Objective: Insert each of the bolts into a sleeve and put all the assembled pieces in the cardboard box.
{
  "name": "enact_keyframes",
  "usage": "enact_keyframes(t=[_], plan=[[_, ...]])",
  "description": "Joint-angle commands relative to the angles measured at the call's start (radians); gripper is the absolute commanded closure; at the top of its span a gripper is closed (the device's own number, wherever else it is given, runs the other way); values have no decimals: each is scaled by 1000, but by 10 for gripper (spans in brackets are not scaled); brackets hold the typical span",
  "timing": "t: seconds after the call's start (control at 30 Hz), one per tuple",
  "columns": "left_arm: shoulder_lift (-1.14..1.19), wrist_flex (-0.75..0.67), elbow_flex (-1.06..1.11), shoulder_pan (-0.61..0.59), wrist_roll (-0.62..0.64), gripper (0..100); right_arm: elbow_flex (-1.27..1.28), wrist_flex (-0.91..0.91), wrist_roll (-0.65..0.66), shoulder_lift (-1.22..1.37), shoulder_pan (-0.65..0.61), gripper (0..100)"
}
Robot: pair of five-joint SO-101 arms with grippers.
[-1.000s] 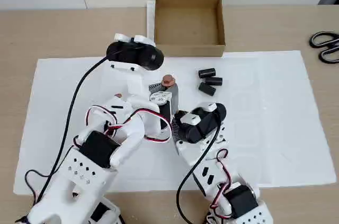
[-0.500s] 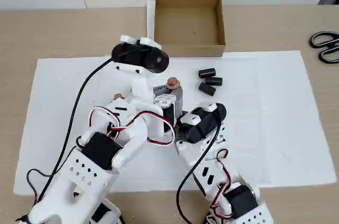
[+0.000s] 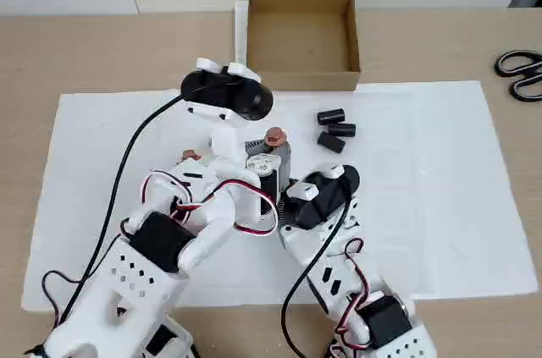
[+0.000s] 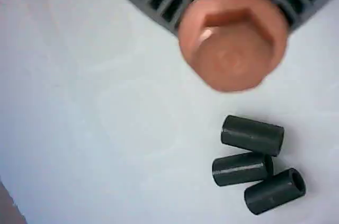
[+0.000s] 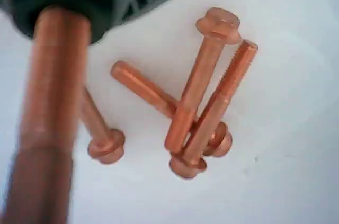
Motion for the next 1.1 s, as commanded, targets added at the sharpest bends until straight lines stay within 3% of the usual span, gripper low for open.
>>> enact_keyframes(t=[0.0,1.07], plan=[[-18,5,15,9,-9,994,-9,-24,-8,-12,1,995],[117,43,15,11,-6,994,-9,-50,-8,-12,1,995]])
